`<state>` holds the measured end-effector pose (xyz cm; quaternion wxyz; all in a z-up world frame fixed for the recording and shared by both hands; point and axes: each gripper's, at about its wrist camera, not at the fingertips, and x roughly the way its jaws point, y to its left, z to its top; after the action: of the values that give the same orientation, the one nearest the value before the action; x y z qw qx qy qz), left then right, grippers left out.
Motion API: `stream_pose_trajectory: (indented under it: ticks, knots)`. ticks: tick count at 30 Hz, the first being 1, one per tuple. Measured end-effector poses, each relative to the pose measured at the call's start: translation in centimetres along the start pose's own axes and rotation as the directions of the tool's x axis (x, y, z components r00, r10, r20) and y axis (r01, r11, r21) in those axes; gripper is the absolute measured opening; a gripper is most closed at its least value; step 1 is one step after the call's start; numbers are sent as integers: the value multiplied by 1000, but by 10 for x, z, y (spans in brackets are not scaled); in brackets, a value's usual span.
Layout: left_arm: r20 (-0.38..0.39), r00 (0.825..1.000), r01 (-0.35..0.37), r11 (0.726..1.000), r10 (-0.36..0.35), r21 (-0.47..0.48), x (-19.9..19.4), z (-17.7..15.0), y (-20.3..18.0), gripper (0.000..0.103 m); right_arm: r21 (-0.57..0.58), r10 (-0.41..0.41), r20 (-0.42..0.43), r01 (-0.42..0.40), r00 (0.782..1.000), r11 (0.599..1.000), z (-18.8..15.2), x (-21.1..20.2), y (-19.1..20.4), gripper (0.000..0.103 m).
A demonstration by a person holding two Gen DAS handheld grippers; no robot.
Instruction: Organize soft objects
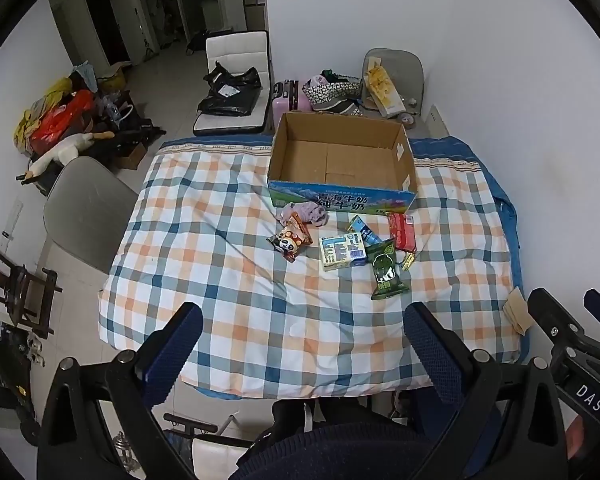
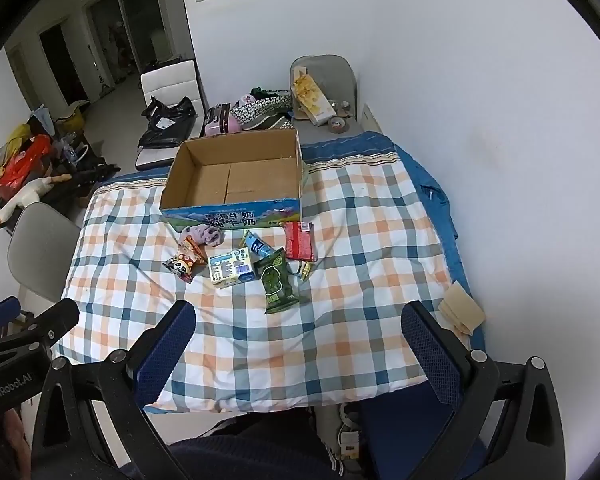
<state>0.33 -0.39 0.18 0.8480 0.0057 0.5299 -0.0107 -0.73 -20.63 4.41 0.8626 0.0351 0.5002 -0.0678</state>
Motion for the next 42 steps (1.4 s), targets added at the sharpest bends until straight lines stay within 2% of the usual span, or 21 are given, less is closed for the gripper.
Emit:
stream_pose_trajectory:
  ticks: [3,13,42]
  knots:
    - [11,1000,-4,1000,4,1,-10,9,-7,103,8,-7,17,7,1000,1000,-2,-5,-1,103]
    - [43,999,1,1000,-2,13,-21,7,-3,103,11,-13,56,12,998,1000,-1,-14,-2,103]
    - [105,994,-16,1000,14,22,-33,14,-2,103,12,-10,73,10,997,1000,3,-20,-3,103]
